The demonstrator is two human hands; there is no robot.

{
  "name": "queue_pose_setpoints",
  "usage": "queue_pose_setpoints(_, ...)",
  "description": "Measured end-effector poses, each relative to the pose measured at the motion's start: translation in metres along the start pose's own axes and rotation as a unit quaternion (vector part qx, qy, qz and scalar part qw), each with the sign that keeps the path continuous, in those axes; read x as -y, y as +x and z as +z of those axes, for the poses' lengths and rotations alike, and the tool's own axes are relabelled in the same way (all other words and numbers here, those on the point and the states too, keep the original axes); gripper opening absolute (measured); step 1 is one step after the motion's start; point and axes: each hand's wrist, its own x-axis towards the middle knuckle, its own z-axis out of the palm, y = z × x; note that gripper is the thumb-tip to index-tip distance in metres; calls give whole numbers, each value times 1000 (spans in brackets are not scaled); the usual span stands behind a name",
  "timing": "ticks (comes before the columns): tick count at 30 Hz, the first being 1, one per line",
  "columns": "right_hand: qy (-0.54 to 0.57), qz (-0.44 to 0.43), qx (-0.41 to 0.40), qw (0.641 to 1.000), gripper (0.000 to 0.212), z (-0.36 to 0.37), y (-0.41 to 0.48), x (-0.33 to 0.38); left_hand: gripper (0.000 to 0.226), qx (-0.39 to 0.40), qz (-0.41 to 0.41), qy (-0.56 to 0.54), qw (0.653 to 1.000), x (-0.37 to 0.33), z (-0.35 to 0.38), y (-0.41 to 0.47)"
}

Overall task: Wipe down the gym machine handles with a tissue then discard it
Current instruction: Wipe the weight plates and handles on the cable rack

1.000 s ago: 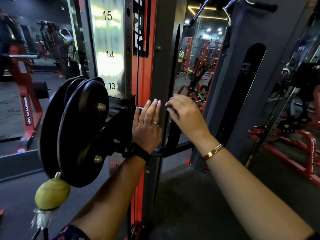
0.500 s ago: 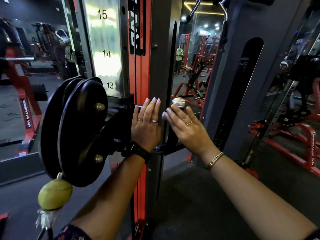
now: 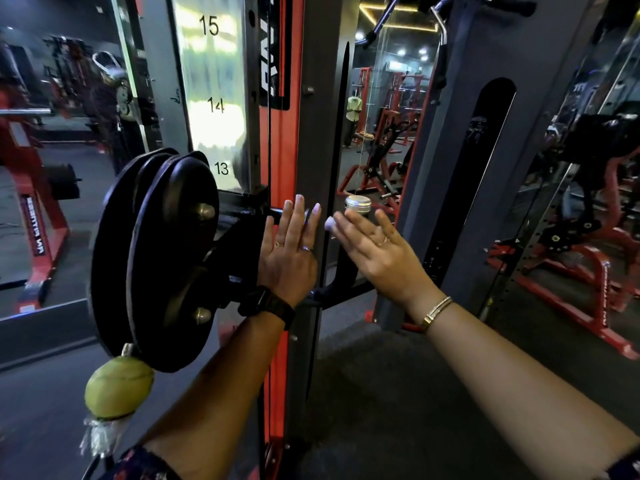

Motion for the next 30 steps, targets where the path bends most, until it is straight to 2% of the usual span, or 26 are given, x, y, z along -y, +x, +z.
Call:
queue_pose_setpoints(4,-14,38,0,999,44,-2,-2,18,80,48,-14,10,999,-6,5,-33)
queue_pose_setpoints(9,-17,56,86,995,47,2,-37,73,72,123,-21,4,992,6,9,-69)
queue_pose_setpoints(13,75,110,153,979,44,-4,-25,112,66,179,-1,40,983,17,9,-89)
queue_pose_setpoints(15,126,125,194,965,50,-7,-14,121,68,196,3,42,980,22,9,-97)
queue_pose_setpoints(18,134,99,225,960,54,-9,-14,115,68,201,13,32,979,28,7,-100)
queue_pose_setpoints(20,89,42,224,970,50,-11,-26,103,70,192,22,26,981,29,5,-100)
queue_pose_setpoints(23,-1,3,214,977,59,-13,-46,91,76,173,20,34,984,29,4,-101)
queue_pose_setpoints(26,2,56,210,976,53,-12,-43,108,79,164,3,70,984,29,4,-105)
queue_pose_setpoints(30,94,135,250,954,50,-14,-3,144,90,173,-23,118,978,32,3,-107)
